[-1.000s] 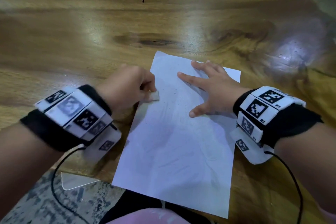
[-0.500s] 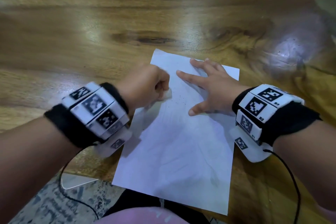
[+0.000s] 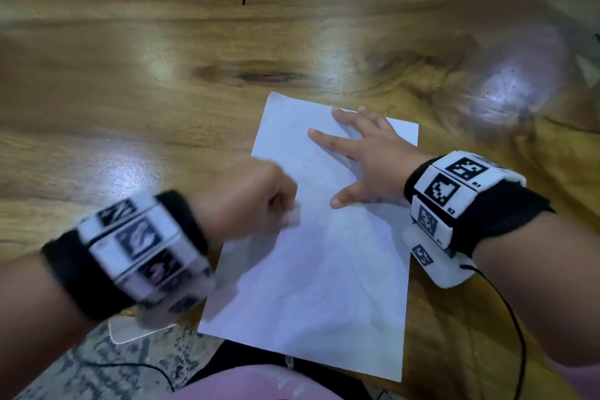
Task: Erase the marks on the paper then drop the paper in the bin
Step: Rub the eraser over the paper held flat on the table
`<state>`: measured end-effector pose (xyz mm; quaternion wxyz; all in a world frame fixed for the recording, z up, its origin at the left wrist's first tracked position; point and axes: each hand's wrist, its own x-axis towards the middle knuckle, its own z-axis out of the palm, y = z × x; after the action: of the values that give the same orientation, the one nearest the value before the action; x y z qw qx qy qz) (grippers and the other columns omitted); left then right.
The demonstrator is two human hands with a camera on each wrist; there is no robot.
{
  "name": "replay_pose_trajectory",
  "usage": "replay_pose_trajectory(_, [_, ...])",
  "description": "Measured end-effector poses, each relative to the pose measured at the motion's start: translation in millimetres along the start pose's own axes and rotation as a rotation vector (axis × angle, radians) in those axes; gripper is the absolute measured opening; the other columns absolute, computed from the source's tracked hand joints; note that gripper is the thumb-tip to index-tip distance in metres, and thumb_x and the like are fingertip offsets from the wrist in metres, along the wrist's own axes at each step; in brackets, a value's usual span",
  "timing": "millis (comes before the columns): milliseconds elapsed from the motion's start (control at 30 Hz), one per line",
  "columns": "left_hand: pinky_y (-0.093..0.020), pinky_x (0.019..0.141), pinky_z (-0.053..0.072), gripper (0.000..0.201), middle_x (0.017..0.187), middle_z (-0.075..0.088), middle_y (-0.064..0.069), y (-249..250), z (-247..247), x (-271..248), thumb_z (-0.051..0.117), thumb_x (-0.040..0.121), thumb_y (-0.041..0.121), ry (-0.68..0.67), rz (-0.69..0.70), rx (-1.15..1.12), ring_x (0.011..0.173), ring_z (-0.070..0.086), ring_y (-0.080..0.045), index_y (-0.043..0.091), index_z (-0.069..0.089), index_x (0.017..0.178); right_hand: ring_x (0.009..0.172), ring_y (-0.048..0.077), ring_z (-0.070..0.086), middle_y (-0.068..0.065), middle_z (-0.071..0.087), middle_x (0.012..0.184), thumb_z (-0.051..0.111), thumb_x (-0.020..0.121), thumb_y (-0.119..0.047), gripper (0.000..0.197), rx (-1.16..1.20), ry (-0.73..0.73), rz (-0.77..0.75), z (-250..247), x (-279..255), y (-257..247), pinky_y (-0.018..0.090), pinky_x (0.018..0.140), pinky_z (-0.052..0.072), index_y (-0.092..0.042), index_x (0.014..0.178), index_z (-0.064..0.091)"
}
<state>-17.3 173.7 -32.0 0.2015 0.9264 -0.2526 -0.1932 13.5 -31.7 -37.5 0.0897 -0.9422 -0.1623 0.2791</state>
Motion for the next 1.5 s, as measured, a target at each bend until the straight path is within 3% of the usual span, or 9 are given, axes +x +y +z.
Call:
replay_pose_trajectory(100, [-0.015, 0.052, 0.035, 0.016, 0.056, 0.052, 0.006, 3, 2, -12, 0.073, 0.069, 0.024, -0.125, 0.028, -0.008, 0.056, 0.048, -0.011, 0.014, 0.061, 0.064, 0.143, 0.02, -0.019, -0.015, -0.016, 0.156, 0.071, 0.069, -0.058, 0.102, -0.009, -0.003, -0.005, -1, 0, 0, 0.037, 0.116, 0.002, -0.056, 0.142, 0.001])
replay_pose_trajectory(333, [-0.014, 0.052, 0.033, 0.021, 0.057, 0.051, 0.008, 1, -11, 36, 0.068, 0.073, 0.013, 0.043, -0.061, -0.027, 0.058, 0.045, -0.013, 0.024, 0.054, 0.062, 0.144, 0.02, -0.019, -0.014, -0.015, 0.157, 0.073, 0.067, -0.058, 0.102, 0.0, -0.003, -0.008, 0, 1, 0, 0.038, 0.116, 0.002, -0.055, 0.142, 0.003])
replay_pose_trajectory(500, [-0.028, 0.058, 0.042, 0.025, 0.06, 0.052, 0.003, 6, 5, -20, 0.071, 0.071, 0.033, -0.114, 0.03, -0.041, 0.056, 0.046, -0.013, 0.016, 0.056, 0.06, 0.143, 0.019, -0.02, -0.015, -0.016, 0.156, 0.072, 0.069, -0.057, 0.101, 0.001, -0.004, -0.015, 0, 0, 1, 0.037, 0.116, 0.001, -0.055, 0.142, 0.002])
replay_pose_trajectory(667, [-0.007, 0.053, 0.029, 0.008, 0.067, 0.061, 0.001, 7, -13, 31, 0.069, 0.073, 0.018, 0.051, -0.048, -0.026, 0.065, 0.05, -0.015, 0.012, 0.067, 0.077, 0.144, 0.019, -0.02, -0.014, -0.018, 0.156, 0.071, 0.071, -0.057, 0.1, 0.0, -0.007, -0.019, 0, -1, 1, 0.037, 0.116, -0.001, -0.055, 0.142, 0.001])
replay_pose_trajectory(767, [-0.022, 0.052, 0.033, 0.005, 0.065, 0.058, 0.004, 7, -10, 30, 0.067, 0.074, 0.017, 0.065, -0.063, -0.005, 0.065, 0.05, -0.016, 0.017, 0.064, 0.07, 0.143, 0.019, -0.02, -0.014, -0.018, 0.156, 0.07, 0.07, -0.058, 0.1, -0.009, -0.017, -0.015, -1, -1, 0, 0.036, 0.116, -0.001, -0.055, 0.142, 0.0])
replay_pose_trajectory(933, [-0.007, 0.051, 0.031, 0.015, 0.058, 0.046, 0.008, 8, 7, -16, 0.071, 0.071, 0.022, -0.14, 0.04, -0.051, 0.054, 0.042, -0.006, 0.016, 0.06, 0.063, 0.143, 0.019, -0.021, -0.015, -0.018, 0.156, 0.07, 0.07, -0.059, 0.1, -0.003, -0.017, -0.015, 0, -1, 1, 0.037, 0.116, -0.001, -0.056, 0.142, -0.001])
replay_pose_trajectory(1167, [-0.022, 0.05, 0.03, 0.008, 0.056, 0.049, 0.01, 15, -9, 40, 0.065, 0.074, 0.014, 0.085, -0.031, -0.039, 0.064, 0.048, -0.016, 0.016, 0.06, 0.068, 0.144, 0.021, -0.019, -0.012, -0.017, 0.157, 0.07, 0.07, -0.058, 0.101, -0.013, -0.009, -0.019, 0, -3, 0, 0.036, 0.116, -0.002, -0.054, 0.143, 0.0])
replay_pose_trajectory(1367, [-0.013, 0.055, 0.034, 0.014, 0.063, 0.06, 0.0, 10, 15, -18, 0.07, 0.07, 0.018, -0.171, 0.087, -0.054, 0.063, 0.051, -0.016, 0.011, 0.059, 0.065, 0.143, 0.02, -0.021, -0.014, -0.02, 0.156, 0.068, 0.07, -0.061, 0.101, -0.013, -0.023, -0.019, 0, -1, 2, 0.037, 0.116, -0.001, -0.056, 0.141, -0.003])
replay_pose_trajectory(1500, [-0.009, 0.053, 0.034, 0.004, 0.056, 0.054, 0.01, 10, -5, 20, 0.069, 0.074, 0.017, 0.021, -0.008, -0.032, 0.053, 0.047, -0.003, 0.017, 0.065, 0.072, 0.143, 0.02, -0.021, -0.013, -0.02, 0.156, 0.068, 0.07, -0.06, 0.101, -0.017, -0.021, -0.015, 0, -1, 1, 0.037, 0.116, 0.0, -0.055, 0.142, -0.002])
